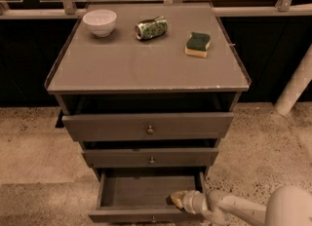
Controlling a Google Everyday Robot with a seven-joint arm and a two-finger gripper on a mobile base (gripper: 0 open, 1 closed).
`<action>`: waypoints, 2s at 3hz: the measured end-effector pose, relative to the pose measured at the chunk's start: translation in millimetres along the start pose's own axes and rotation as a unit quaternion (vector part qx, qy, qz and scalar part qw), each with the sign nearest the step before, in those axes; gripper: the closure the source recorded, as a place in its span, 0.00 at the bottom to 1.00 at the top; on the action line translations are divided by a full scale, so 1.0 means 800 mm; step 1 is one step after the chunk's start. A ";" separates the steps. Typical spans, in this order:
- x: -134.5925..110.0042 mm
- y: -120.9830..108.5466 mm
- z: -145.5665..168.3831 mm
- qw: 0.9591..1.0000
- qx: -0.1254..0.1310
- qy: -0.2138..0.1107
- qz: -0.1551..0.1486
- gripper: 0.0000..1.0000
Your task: Open bottom drawer
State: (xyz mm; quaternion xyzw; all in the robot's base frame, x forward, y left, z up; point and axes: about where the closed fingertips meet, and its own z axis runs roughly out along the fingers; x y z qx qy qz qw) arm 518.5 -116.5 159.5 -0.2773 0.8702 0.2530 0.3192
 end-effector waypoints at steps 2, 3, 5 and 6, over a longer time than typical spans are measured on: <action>0.017 -0.020 -0.059 0.998 0.033 -0.053 0.027 0.58; 0.017 -0.020 -0.059 0.998 0.033 -0.053 0.027 0.35; 0.017 -0.020 -0.059 0.998 0.033 -0.053 0.027 0.00; 0.017 -0.020 -0.059 0.998 0.033 -0.053 0.027 0.00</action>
Offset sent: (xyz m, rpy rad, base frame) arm -0.0087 -0.0083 0.0092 0.0300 -0.0350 -0.0246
